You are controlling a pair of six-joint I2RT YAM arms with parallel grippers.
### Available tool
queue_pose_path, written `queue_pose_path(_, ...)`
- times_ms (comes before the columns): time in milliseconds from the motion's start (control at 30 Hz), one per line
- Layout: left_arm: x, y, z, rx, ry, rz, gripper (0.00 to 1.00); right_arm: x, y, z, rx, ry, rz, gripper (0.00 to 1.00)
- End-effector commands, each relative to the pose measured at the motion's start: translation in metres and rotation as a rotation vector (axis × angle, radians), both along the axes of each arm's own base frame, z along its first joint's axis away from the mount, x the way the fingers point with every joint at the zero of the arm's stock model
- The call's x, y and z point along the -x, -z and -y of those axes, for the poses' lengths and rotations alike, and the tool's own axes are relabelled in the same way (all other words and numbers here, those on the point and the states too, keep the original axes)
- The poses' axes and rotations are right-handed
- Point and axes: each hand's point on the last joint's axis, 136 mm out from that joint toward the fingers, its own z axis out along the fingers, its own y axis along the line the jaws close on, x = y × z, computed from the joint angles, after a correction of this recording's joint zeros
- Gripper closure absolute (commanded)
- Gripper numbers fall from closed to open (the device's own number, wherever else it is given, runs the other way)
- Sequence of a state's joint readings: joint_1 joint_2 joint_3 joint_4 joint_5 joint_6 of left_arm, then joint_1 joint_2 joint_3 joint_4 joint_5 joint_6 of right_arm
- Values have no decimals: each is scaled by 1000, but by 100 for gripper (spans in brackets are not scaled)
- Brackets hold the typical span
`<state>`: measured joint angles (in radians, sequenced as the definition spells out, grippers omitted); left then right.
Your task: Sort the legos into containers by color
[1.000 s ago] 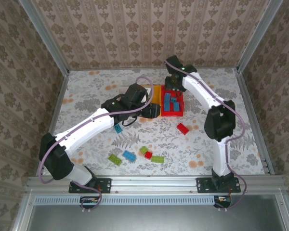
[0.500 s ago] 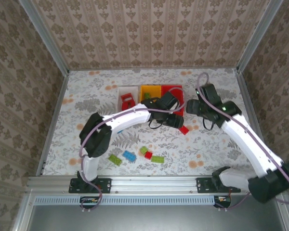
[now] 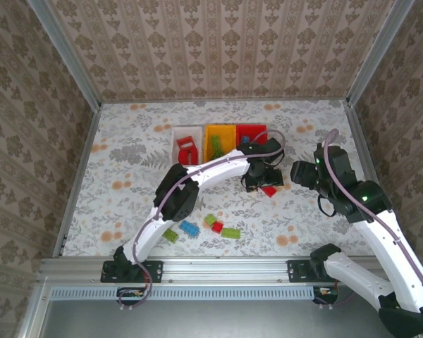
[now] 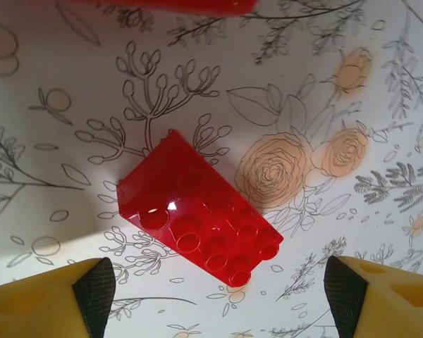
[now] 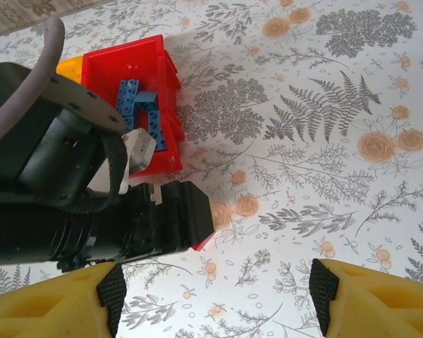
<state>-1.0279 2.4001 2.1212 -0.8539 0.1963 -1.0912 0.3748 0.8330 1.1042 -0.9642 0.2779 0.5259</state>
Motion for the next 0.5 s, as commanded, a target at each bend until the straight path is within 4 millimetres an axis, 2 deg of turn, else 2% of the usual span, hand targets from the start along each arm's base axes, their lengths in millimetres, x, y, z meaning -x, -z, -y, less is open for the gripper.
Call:
queue_pose_path(0,10,9,-8,-68,-132,-112,19,10,6,9,44,3,-31,27)
queue_pose_path(200,7,20,-2,-83,-234,-158,24,10,1,7,49,-16,-20,27)
queue_pose_path(467,8,32,-13,-159,-346,-197,46,10,6,3,41,-35,-31,26)
